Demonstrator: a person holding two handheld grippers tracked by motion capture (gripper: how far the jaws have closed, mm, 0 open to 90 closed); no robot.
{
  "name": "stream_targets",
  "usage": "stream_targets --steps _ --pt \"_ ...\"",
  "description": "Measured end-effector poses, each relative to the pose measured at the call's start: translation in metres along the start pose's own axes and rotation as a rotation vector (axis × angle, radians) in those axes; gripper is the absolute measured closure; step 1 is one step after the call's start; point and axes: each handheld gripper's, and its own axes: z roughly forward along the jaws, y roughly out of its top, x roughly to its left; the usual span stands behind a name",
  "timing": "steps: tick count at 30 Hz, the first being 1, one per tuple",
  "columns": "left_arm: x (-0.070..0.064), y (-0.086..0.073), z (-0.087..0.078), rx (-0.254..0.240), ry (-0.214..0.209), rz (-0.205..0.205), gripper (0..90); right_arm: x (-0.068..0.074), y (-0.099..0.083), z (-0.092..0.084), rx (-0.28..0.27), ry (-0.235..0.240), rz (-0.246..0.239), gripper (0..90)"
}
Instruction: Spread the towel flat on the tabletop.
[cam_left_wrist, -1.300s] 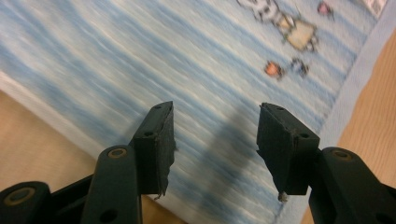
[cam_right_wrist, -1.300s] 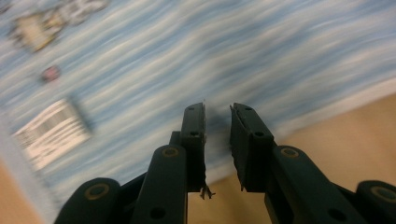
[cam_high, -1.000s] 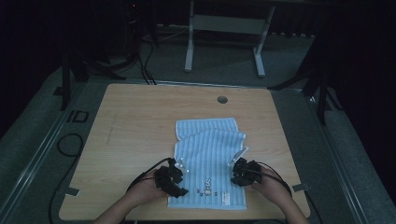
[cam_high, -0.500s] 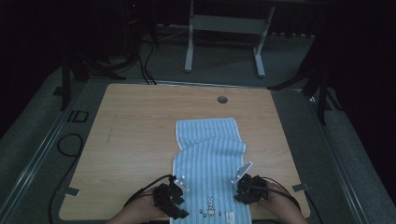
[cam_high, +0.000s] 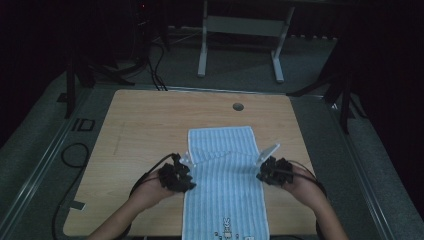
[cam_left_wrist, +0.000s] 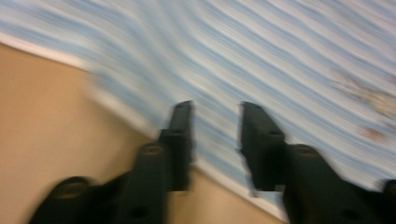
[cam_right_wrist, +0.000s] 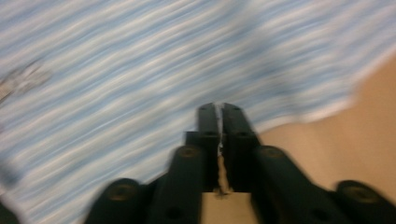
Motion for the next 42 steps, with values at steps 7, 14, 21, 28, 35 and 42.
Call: stream_targets --steps 7,14,21,28,35,42 --pt "0.048 0.040 0.017 0.012 0.116 -0.071 88.9 -0.062 0.042 0.022 0.009 -0.062 0.092 89.8" --pt "0.067 0.052 0.064 0.116 0.058 -0.118 88.9 -0.080 0.053 0.059 0.053 -0.059 0.160 89.7" --pt "0.083 0.061 0.081 0.148 0.063 -0.143 87.5 -0.085 0.049 0.093 0.121 -0.048 0.184 89.7" --pt "0.099 0.073 0.086 0.155 0.138 -0.151 85.3 -0.095 0.054 0.096 0.122 -0.063 0.210 89.7" --pt "0.110 0.083 0.092 0.156 0.184 -0.164 83.7 -0.115 0.059 0.101 0.113 -0.081 0.277 89.7" --pt "0.112 0.091 0.097 0.132 0.200 -0.193 83.7 -0.133 0.060 0.103 0.117 -0.091 0.317 89.7"
